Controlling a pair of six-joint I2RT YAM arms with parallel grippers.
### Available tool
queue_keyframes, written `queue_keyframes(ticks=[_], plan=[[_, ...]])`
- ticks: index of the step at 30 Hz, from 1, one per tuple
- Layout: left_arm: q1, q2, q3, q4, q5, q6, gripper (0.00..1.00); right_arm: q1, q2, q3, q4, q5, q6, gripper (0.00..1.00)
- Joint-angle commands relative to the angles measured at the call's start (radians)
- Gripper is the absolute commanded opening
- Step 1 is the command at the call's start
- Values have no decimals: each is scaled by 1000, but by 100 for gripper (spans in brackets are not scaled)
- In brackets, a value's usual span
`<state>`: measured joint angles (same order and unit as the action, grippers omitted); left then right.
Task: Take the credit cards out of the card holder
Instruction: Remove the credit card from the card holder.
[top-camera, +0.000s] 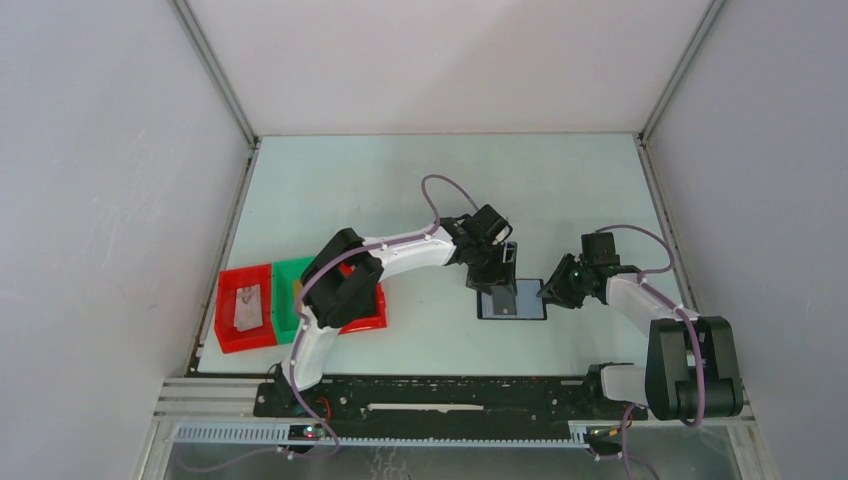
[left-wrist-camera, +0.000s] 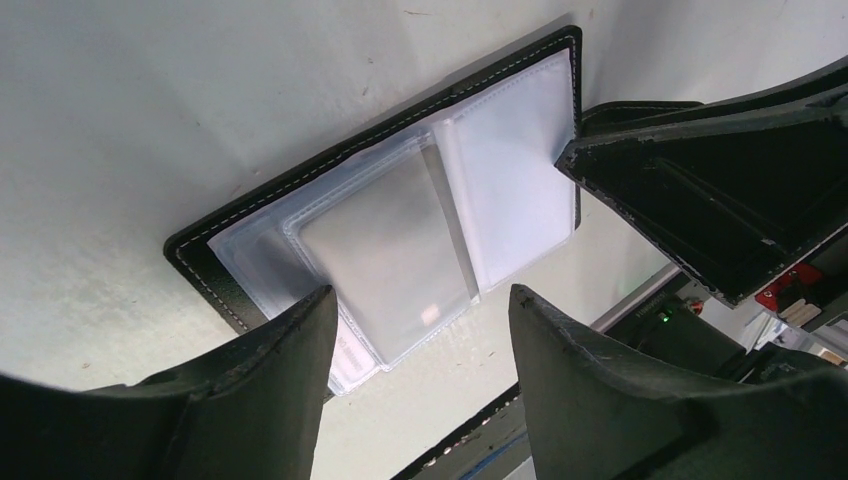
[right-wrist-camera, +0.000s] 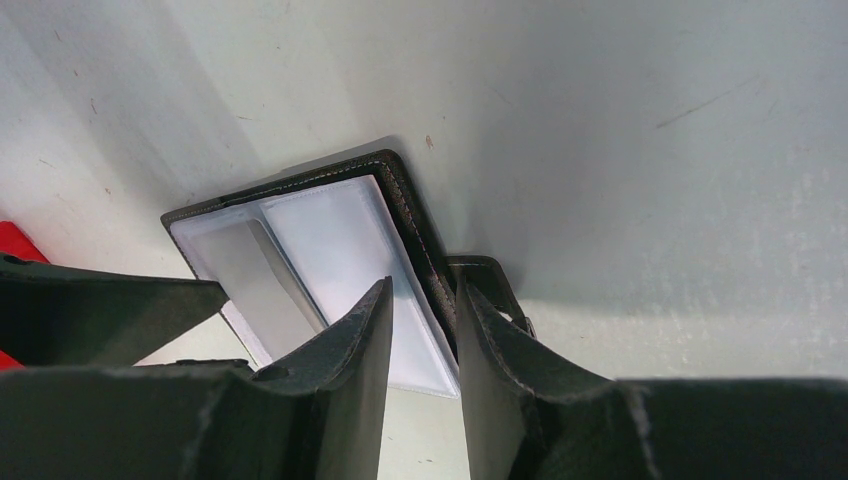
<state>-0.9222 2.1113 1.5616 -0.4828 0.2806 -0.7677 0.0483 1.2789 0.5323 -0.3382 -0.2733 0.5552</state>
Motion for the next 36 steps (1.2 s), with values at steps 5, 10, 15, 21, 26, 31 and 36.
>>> queue_keyframes(ticks=[5, 10, 15, 21, 26, 31, 36], plan=[[-2, 33, 8, 71, 67, -46, 69, 7, 15, -11, 25, 2, -10, 38], [-2, 23, -8, 73, 36, -51, 68, 7, 14, -11, 25, 2, -11, 38], [-2, 5, -34, 37, -19, -68, 68, 7, 16, -11, 27, -1, -11, 38], [-1, -16, -49, -12, -62, -71, 66, 7, 19, -11, 31, -4, -11, 38], [-2, -46, -78, -32, -99, -84, 66, 7, 23, -11, 34, -8, -10, 38], [-2, -58, -100, -37, -115, -96, 66, 7, 25, -11, 37, -10, -8, 38], [-1, -44, -92, -39, -101, -94, 65, 6, 28, -11, 39, -14, -10, 38]])
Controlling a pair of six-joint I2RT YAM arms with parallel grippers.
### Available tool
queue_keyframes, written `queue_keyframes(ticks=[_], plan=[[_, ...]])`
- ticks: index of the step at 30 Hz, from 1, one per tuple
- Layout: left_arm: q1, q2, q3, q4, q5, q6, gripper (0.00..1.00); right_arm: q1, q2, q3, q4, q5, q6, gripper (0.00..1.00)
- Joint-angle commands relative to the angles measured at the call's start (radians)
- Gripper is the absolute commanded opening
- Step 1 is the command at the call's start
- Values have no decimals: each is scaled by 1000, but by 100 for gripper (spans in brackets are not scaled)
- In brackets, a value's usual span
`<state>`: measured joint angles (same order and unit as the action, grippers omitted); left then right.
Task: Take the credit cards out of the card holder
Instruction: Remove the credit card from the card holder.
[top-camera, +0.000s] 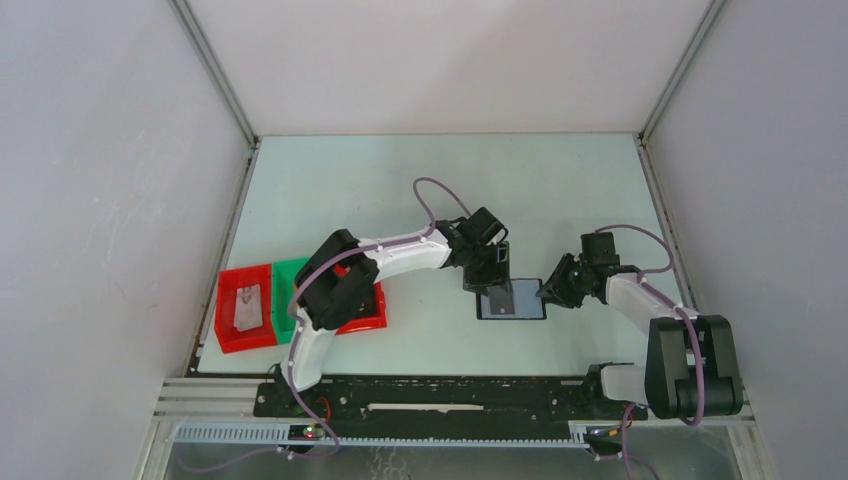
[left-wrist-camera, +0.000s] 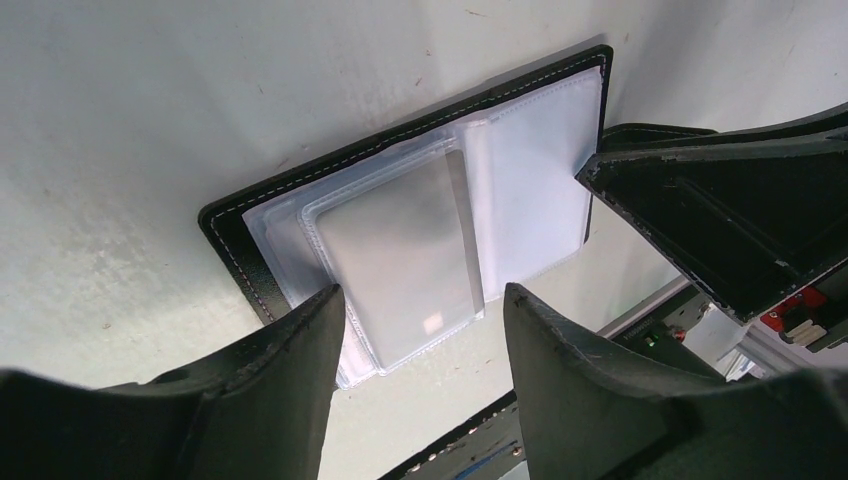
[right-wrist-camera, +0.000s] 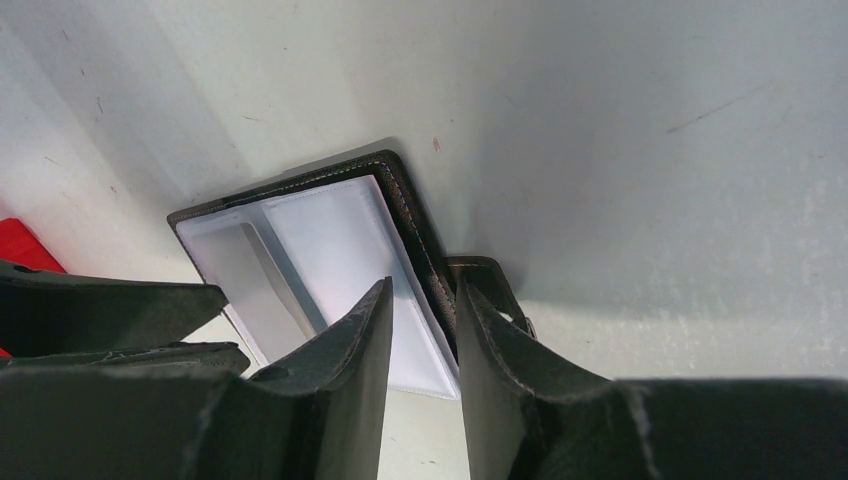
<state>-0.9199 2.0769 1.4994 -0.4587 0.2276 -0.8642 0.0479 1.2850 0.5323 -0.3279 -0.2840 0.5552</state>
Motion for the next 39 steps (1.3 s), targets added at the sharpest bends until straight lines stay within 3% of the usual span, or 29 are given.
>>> queue_keyframes(ticks=[1, 24, 39], plan=[[-4, -8, -26, -65, -47, 1, 65, 7, 22, -11, 29, -3, -11, 38], [-9, -8, -39, -70, -4, -16, 67, 6, 17, -12, 30, -1, -9, 38], [-5, 51, -31, 102, 70, -35, 68, 3, 13, -11, 21, 3, -15, 38]])
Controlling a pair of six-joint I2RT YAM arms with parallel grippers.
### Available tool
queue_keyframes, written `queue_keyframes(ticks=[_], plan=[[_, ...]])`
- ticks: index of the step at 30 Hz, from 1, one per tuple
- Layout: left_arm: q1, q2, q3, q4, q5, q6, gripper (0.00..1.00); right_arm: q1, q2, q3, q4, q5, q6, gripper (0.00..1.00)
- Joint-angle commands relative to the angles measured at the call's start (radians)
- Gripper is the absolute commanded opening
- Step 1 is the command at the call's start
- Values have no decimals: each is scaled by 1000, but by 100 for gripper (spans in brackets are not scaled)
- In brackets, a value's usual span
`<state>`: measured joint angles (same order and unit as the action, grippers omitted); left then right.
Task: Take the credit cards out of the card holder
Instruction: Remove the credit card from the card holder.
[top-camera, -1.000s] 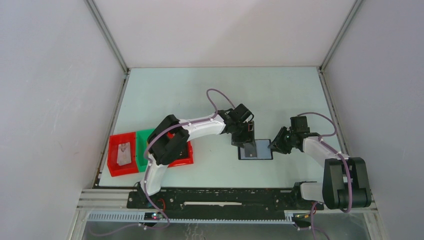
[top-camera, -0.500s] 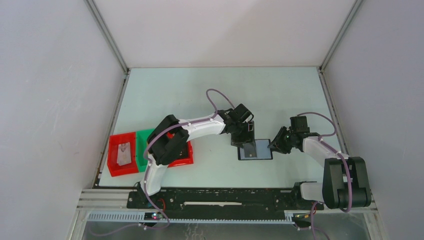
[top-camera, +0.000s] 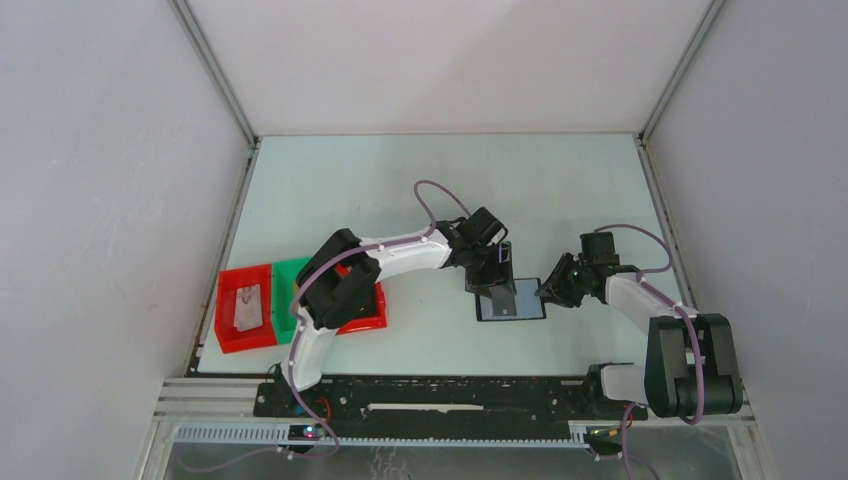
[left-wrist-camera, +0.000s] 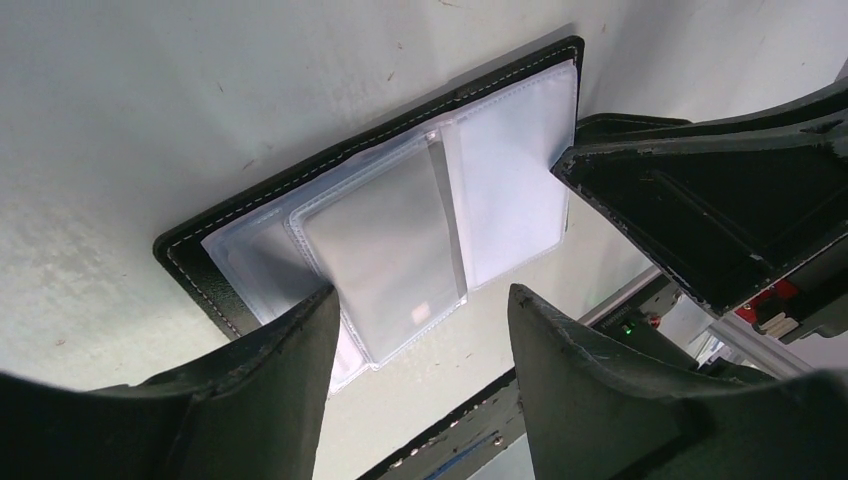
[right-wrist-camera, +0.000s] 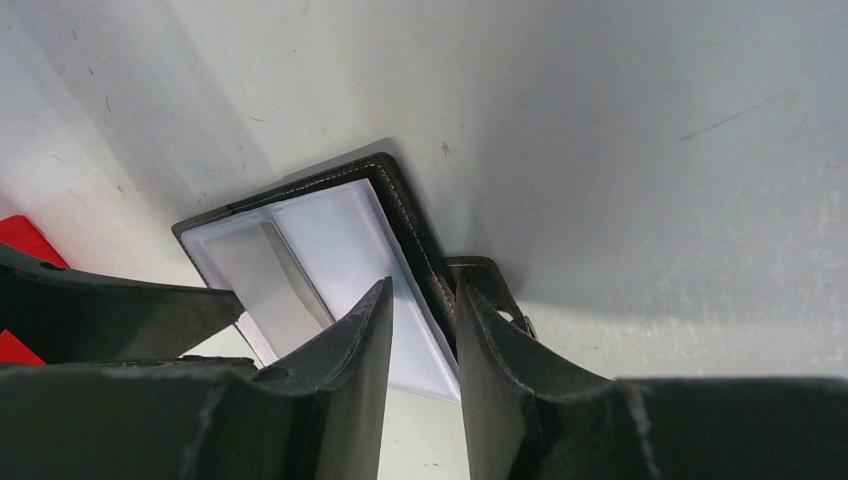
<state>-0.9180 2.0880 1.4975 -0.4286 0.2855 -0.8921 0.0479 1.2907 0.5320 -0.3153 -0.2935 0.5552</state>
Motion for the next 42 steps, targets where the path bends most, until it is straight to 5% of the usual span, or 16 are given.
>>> queue_keyframes(ticks=[1, 42], plan=[[-7, 37, -33, 88, 20, -5, 68, 4, 8, -10, 10, 13, -14, 38], [-21, -155, -180, 470, 186, -63, 67, -2, 12, -11, 13, 8, -12, 38]])
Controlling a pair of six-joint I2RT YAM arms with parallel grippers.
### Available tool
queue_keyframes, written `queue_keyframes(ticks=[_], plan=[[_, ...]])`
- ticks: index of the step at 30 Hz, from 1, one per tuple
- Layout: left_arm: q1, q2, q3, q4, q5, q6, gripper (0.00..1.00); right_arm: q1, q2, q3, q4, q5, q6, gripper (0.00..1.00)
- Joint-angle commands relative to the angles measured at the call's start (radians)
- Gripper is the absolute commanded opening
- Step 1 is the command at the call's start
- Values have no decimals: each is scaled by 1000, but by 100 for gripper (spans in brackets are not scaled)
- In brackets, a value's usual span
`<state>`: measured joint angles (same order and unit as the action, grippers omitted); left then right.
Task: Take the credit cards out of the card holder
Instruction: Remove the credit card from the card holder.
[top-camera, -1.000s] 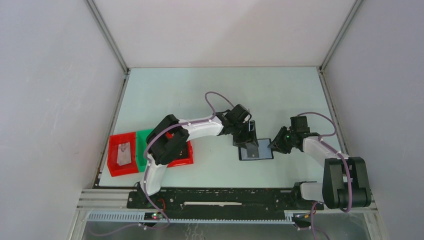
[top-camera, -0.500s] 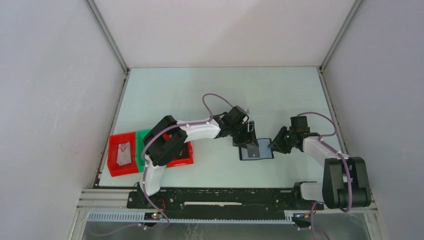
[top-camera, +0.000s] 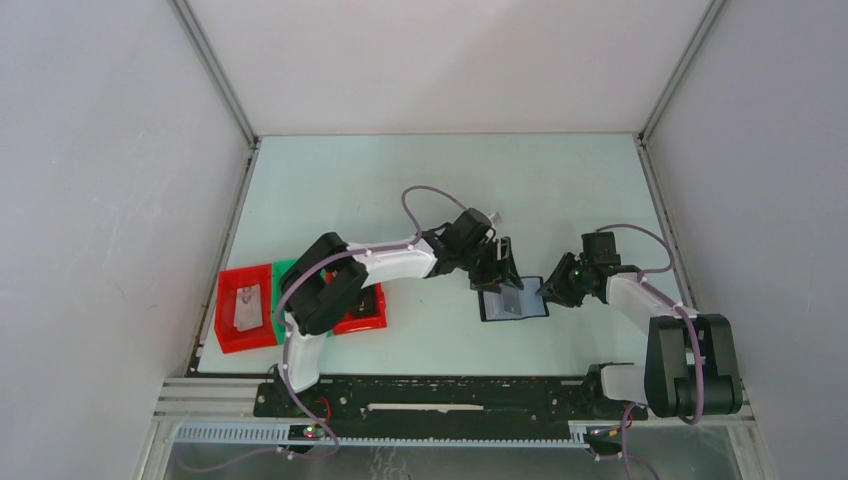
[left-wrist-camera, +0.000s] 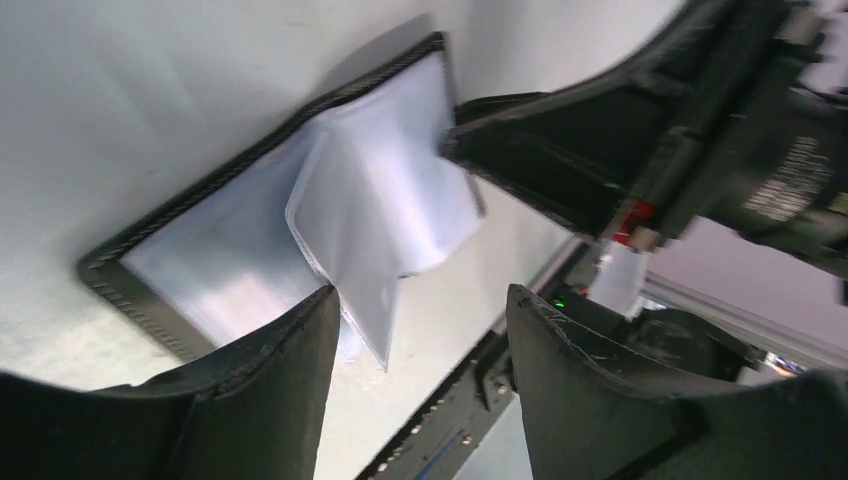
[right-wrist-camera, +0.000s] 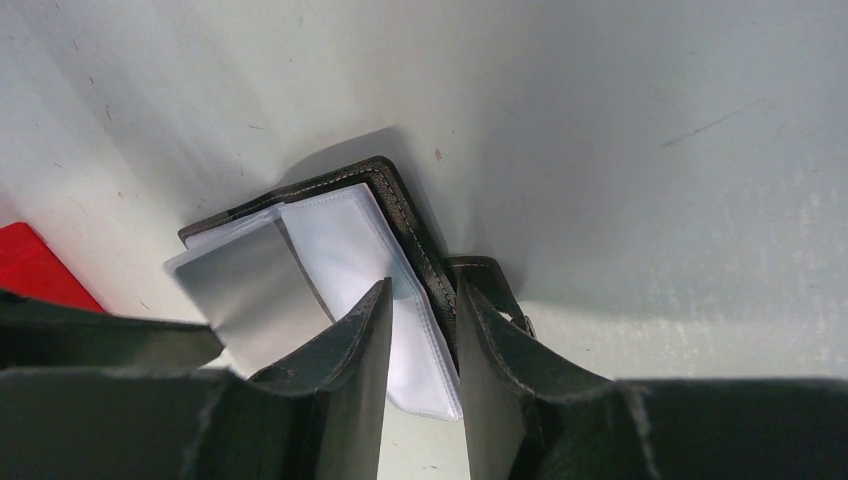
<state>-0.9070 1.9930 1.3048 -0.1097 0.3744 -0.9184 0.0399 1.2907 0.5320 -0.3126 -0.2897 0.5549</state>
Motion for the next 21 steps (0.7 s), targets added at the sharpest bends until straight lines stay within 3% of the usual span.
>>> queue_keyframes(ticks=[1, 13, 21], plan=[[-33, -57, 17, 154, 106, -39, 67, 6, 13, -10, 10, 4, -12, 38], [-43, 82, 128, 202, 189, -68, 67, 0, 3, -10, -6, 6, -13, 38], [-41, 79, 149, 169, 158, -36, 66, -84, -129, -10, -77, -3, -29, 39]])
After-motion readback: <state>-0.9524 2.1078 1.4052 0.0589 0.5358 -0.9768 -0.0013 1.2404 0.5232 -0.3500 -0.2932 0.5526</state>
